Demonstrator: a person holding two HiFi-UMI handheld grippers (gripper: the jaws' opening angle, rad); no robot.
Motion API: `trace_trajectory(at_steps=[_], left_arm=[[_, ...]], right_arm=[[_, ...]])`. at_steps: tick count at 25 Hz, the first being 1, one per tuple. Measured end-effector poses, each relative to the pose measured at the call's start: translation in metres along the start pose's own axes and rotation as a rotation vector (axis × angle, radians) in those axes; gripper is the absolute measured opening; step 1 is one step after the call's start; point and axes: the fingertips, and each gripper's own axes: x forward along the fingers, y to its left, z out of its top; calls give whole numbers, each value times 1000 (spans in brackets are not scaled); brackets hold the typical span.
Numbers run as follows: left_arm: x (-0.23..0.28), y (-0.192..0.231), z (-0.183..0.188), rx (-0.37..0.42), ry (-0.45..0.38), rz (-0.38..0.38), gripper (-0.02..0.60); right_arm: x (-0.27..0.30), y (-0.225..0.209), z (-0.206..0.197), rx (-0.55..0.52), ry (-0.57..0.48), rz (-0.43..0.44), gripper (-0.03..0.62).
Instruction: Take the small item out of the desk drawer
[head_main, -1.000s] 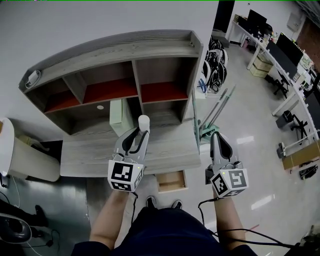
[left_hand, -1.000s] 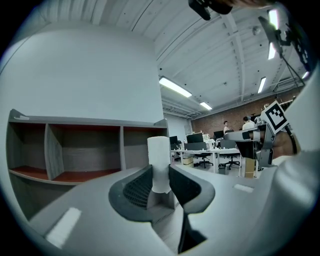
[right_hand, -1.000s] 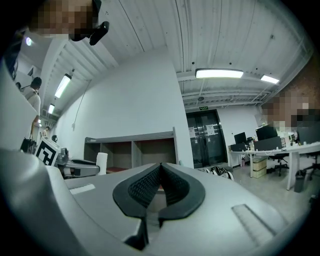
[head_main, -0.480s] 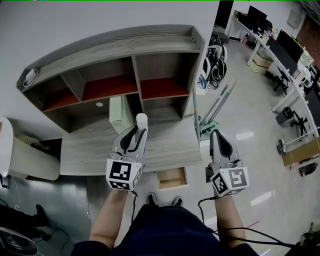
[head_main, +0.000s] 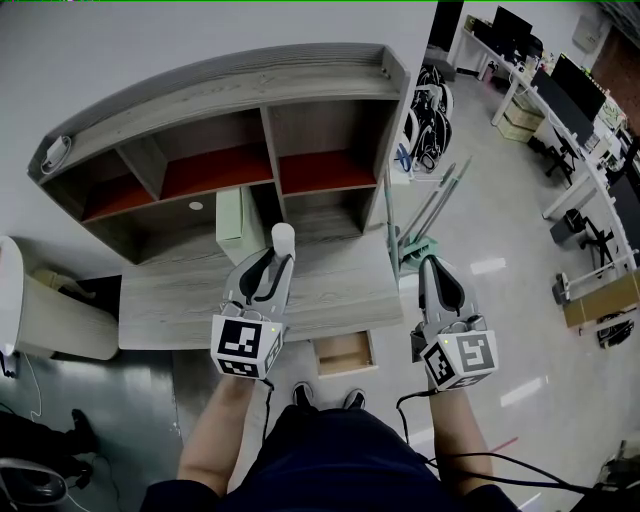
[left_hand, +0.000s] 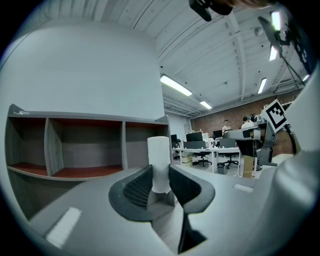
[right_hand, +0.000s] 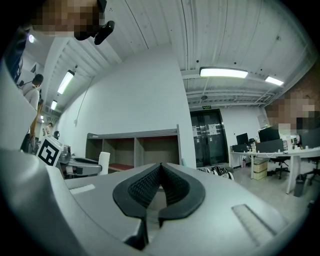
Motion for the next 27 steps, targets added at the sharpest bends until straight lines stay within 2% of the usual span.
trace_trajectory(at_steps=[27], left_arm=[[3, 3, -12, -2, 22, -11, 107]], right_arm=[[2, 1, -2, -4, 15, -7, 6]])
